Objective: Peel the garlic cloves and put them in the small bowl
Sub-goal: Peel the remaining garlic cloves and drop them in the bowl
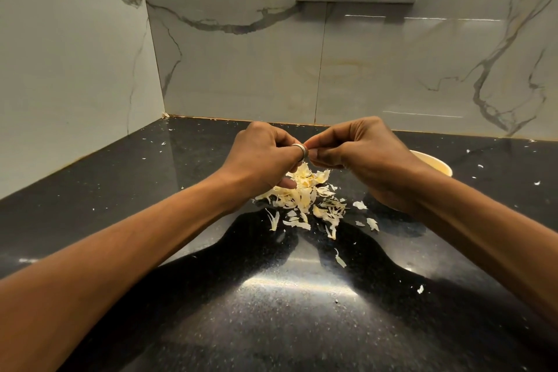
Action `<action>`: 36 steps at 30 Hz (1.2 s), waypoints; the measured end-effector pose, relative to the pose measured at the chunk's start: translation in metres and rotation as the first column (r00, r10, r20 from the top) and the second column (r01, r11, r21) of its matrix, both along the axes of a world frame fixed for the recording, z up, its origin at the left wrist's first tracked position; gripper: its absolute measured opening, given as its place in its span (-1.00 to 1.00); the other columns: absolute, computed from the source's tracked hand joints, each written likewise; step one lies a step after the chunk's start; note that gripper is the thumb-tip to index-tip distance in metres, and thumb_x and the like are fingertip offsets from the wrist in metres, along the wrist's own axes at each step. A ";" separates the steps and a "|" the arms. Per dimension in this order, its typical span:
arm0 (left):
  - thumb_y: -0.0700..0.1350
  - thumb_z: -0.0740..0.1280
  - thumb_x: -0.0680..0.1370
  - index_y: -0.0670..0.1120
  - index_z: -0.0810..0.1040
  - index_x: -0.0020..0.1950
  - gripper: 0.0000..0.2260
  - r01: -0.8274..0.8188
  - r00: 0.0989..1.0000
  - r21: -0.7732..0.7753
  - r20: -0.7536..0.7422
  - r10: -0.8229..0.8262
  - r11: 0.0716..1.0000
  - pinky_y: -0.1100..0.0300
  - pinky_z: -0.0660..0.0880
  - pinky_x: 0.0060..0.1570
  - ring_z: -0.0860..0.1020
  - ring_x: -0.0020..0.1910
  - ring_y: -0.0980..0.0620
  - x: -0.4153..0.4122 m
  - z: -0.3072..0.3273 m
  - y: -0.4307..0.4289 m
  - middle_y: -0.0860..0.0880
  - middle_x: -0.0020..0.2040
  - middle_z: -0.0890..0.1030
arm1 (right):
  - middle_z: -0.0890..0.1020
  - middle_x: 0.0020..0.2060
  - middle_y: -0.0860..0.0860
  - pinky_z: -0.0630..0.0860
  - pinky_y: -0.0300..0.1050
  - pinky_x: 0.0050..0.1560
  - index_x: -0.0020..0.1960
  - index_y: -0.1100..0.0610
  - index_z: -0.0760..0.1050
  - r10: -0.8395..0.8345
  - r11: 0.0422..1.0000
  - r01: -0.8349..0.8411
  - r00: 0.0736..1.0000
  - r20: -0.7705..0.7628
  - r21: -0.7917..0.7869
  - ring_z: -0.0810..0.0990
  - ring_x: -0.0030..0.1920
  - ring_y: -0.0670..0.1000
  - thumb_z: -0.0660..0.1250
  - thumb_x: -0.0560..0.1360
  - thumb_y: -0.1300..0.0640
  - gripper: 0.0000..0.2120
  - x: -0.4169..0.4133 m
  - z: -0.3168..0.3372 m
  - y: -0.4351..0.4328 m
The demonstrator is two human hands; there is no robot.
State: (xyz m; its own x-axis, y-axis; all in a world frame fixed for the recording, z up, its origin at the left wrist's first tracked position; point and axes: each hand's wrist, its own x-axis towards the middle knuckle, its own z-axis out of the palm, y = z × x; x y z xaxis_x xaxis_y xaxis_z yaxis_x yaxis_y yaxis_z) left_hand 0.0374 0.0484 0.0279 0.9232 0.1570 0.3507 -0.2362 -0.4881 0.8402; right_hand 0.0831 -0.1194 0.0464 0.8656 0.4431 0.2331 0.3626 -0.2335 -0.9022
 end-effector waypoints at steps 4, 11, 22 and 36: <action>-0.21 0.36 0.58 -0.18 0.64 -0.13 -0.88 0.018 0.998 -0.109 -0.060 -0.024 0.994 0.14 0.62 -0.30 0.62 -0.24 0.02 -0.001 0.003 0.001 -0.18 -0.15 0.66 | 0.73 -0.07 0.19 0.67 -0.17 0.02 0.03 0.26 0.68 0.030 0.998 -0.026 0.996 -0.084 0.054 0.70 -0.01 0.08 0.37 0.53 0.40 -0.84 0.002 -0.001 0.001; -0.17 0.34 0.62 -0.23 0.63 -0.08 -0.84 0.007 0.993 -0.295 -0.111 -0.042 0.955 0.24 0.58 -0.39 0.55 -0.38 0.16 0.001 0.004 -0.001 -0.13 -0.19 0.62 | 0.73 -0.11 0.17 0.67 -0.01 0.08 0.03 0.24 0.68 -0.051 0.997 0.053 0.998 -0.039 0.062 0.70 -0.03 0.12 0.44 0.50 0.32 -0.87 0.001 -0.005 0.004; -0.17 0.32 0.63 -0.23 0.62 -0.05 -0.84 0.012 0.996 -0.380 -0.078 -0.045 0.925 0.25 0.58 -0.37 0.53 -0.37 0.15 -0.001 0.003 -0.005 -0.11 -0.21 0.59 | 0.73 -0.21 0.11 0.69 0.02 -0.01 -0.05 0.21 0.69 -0.166 0.984 0.159 0.981 0.102 0.077 0.74 -0.15 0.08 0.48 0.48 0.30 -0.93 0.001 -0.010 0.007; -0.18 0.33 0.62 -0.31 0.62 0.02 -0.81 0.062 0.995 -0.379 -0.045 -0.086 0.923 0.26 0.57 -0.35 0.55 -0.36 0.17 0.000 0.003 -0.004 -0.13 -0.21 0.60 | 0.72 -0.09 0.23 0.66 -0.21 -0.12 0.09 0.39 0.59 0.119 0.935 0.003 0.940 -0.320 0.355 0.74 -0.13 0.05 0.33 0.56 0.39 -0.86 -0.007 -0.005 0.007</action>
